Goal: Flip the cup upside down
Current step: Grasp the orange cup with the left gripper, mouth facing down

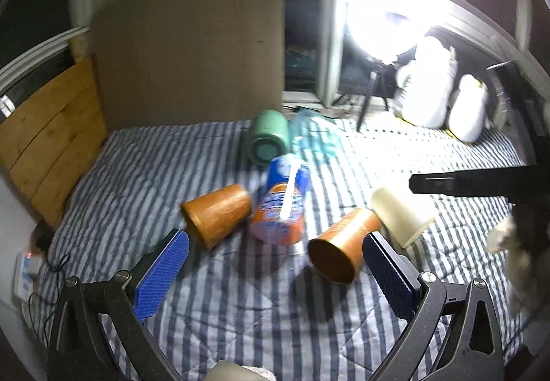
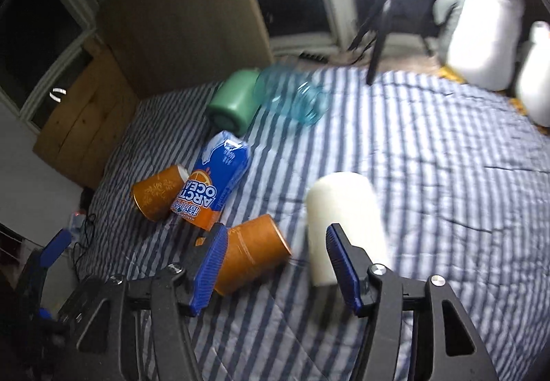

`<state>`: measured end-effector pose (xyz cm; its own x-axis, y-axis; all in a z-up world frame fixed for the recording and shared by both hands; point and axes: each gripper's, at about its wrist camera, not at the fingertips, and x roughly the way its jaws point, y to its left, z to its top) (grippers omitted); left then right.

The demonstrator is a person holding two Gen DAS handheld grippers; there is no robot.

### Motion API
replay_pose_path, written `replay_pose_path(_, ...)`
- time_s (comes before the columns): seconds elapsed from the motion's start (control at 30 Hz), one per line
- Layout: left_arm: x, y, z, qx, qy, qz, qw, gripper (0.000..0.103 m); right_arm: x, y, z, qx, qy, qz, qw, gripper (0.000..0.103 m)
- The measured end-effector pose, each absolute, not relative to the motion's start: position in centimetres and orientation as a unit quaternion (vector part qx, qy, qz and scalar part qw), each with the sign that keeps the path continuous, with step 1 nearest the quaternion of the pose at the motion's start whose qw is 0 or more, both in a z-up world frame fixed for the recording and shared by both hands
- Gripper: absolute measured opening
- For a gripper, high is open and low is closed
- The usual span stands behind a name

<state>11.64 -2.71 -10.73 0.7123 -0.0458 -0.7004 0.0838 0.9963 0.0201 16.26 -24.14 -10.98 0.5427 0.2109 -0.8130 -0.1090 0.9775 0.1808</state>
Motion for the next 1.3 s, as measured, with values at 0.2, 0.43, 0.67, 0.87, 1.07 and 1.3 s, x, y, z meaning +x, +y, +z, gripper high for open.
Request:
replay_pose_path(0.2,16.4,-5.9,-12.4,0.056,0.441,-0.124,0.887,0.103,12.6,-26.2,-9.9,0.066,0.449,0.064,0.889,0.059)
replay_pose_path(0.43,21.8,-9.6,-15.7,0.111,0.525,-0.208,0.818,0.103,9.4,-29.8,-9.9,0.089,0.437,0.02,0.895,0.059)
replay_pose_path(0.67,26.2,-13.2,-19.1,0.154,0.586,-0.242,0.757,0.102,7.0,-32.3,-10.3,0.106,0.435,-0.011,0.894,0.059)
replay_pose_path(0.87,27.1,-14.8,-21.4,0.186,0.613,-0.25,0.726,0.101,5.8,-34.0,-10.3,0.123,0.432,-0.029,0.893,0.059)
replay_pose_path(1.07,27.6,-15.6,-23.2,0.21,0.627,-0.245,0.709,0.095,5.4,-34.3,-10.4,0.129,0.431,-0.03,0.893,0.059)
replay_pose_path(1.3,28.2,-15.9,-25.0,0.198,0.641,-0.247,0.699,0.073,5.3,-33.8,-10.3,0.125,0.431,-0.026,0.893,0.059)
